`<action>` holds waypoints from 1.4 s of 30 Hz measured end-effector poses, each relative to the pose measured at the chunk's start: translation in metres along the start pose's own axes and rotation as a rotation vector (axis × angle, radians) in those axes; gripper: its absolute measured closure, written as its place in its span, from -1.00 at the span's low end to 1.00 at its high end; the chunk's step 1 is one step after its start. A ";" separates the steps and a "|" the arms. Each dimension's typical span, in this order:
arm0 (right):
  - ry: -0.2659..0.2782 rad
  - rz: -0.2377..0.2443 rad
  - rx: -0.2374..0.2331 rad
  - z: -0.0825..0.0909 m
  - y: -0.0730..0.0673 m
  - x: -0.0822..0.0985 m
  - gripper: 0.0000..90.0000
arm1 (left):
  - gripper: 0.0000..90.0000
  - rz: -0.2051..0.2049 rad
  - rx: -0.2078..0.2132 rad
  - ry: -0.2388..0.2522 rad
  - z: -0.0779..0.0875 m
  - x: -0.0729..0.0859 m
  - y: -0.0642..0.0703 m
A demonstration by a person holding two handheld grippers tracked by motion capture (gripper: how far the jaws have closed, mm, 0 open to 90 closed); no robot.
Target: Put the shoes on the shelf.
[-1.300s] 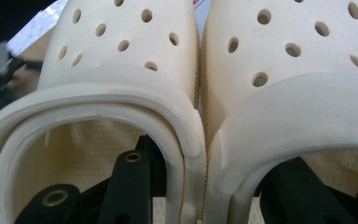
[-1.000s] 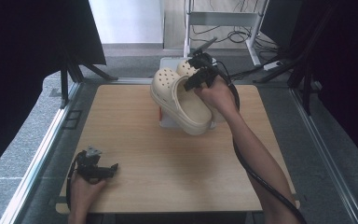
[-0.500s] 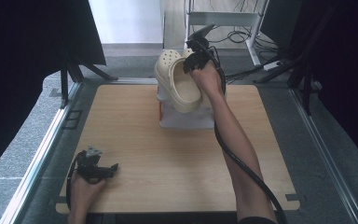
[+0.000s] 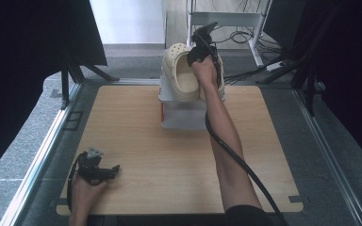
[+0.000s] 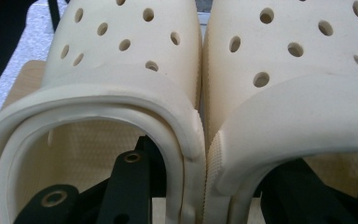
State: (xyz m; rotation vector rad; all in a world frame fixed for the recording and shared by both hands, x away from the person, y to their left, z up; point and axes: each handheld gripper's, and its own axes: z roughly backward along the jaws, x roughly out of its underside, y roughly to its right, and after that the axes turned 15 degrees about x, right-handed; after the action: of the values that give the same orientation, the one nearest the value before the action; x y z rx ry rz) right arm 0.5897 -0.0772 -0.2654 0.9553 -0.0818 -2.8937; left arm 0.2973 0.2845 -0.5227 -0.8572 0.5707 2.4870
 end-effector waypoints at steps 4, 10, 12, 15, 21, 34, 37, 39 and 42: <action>-0.005 -0.004 0.014 -0.014 -0.002 -0.003 0.43 | -1.00 0.001 0.001 0.003 0.000 0.000 0.000; -0.006 0.012 0.019 -0.028 -0.006 -0.002 0.40 | -1.00 -0.002 0.000 0.002 0.000 0.000 0.000; -0.007 0.034 0.021 -0.031 -0.008 0.001 0.33 | -1.00 -0.002 0.000 0.002 0.000 0.000 0.000; 0.021 0.063 0.024 -0.032 -0.005 0.004 0.22 | -1.00 -0.003 -0.001 0.002 0.000 0.000 0.000; 0.093 0.216 -0.011 -0.021 0.001 0.011 -0.21 | -1.00 -0.003 -0.001 0.002 0.000 0.000 0.000; 0.200 0.351 -0.147 0.016 0.016 0.038 -0.56 | -1.00 -0.002 -0.001 0.002 0.000 0.000 0.000; 0.216 0.396 -0.167 0.024 0.017 0.048 -0.60 | -1.00 -0.002 -0.001 0.002 0.000 0.000 0.000; 0.222 0.406 -0.185 0.029 0.018 0.053 -0.62 | -1.00 -0.002 0.000 0.002 0.000 0.000 0.000; 0.222 0.433 -0.198 0.035 0.019 0.060 -0.66 | -1.00 -0.002 -0.001 0.002 0.000 0.000 0.000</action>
State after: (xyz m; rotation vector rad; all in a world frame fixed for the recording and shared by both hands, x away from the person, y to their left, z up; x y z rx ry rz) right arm 0.5218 -0.1016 -0.2714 1.0606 0.0131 -2.3419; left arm 0.2976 0.2844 -0.5228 -0.8601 0.5690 2.4846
